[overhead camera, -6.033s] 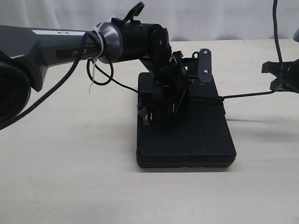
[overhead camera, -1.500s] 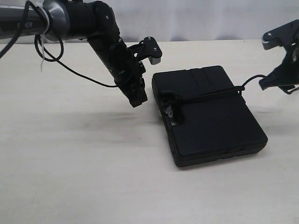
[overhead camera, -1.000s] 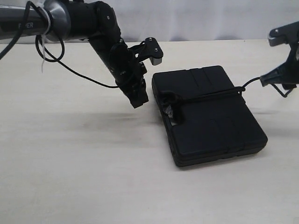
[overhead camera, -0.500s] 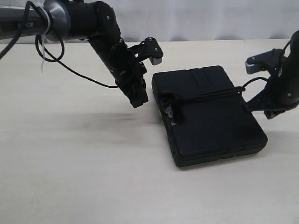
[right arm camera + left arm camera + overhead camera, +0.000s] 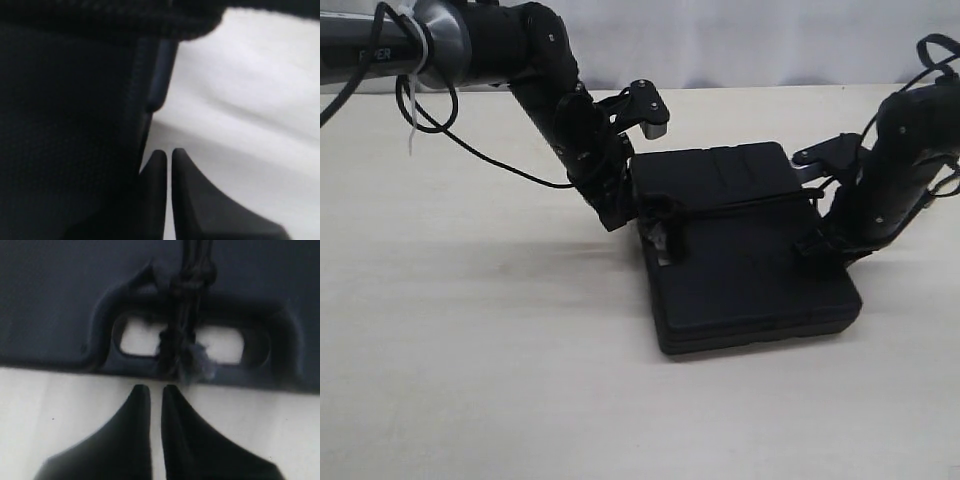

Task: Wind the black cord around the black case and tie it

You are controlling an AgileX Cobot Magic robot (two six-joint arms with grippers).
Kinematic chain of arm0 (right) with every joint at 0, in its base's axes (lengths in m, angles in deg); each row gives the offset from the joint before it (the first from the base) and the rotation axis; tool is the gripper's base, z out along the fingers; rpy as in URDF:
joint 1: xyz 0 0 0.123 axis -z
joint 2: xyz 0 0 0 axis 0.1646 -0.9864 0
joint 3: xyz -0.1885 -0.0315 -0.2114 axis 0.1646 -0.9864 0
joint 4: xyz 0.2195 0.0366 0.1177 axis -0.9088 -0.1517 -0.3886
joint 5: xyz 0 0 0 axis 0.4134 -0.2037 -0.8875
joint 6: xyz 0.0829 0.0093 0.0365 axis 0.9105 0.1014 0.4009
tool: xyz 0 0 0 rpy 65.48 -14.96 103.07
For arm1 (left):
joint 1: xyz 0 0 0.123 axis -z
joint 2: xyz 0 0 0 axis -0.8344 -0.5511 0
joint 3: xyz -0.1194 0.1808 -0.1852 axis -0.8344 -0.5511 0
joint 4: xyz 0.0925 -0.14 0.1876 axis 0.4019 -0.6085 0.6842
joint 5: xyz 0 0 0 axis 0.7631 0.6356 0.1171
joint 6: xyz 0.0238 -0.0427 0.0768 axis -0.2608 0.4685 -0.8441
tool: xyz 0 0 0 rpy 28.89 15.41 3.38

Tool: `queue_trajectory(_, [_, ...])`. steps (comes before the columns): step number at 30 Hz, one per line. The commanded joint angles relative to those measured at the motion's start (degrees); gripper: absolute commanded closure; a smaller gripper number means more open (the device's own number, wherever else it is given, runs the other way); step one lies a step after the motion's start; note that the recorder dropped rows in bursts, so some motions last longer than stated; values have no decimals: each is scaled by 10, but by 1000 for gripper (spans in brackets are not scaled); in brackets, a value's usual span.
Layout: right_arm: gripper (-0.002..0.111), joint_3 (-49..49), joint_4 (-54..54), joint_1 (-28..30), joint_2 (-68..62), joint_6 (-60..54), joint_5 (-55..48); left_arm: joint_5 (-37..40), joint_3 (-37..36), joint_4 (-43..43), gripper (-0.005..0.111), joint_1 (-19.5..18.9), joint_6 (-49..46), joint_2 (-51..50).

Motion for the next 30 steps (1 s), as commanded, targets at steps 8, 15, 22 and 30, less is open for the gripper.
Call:
queue_trajectory(8, [104, 55, -26, -37, 6, -24, -89, 0, 0, -9, 99, -1, 5, 5])
queue_trajectory(15, [104, 26, 136, -36, 88, 9, -31, -2, 0, -45, 99, -1, -1, 5])
queue_trajectory(22, [64, -40, 211, -36, 93, 31, 56, -6, 0, -44, 99, -1, -1, 5])
queue_trajectory(30, [72, -11, 269, -37, 94, 101, 14, -10, 0, -43, 99, -1, -1, 5])
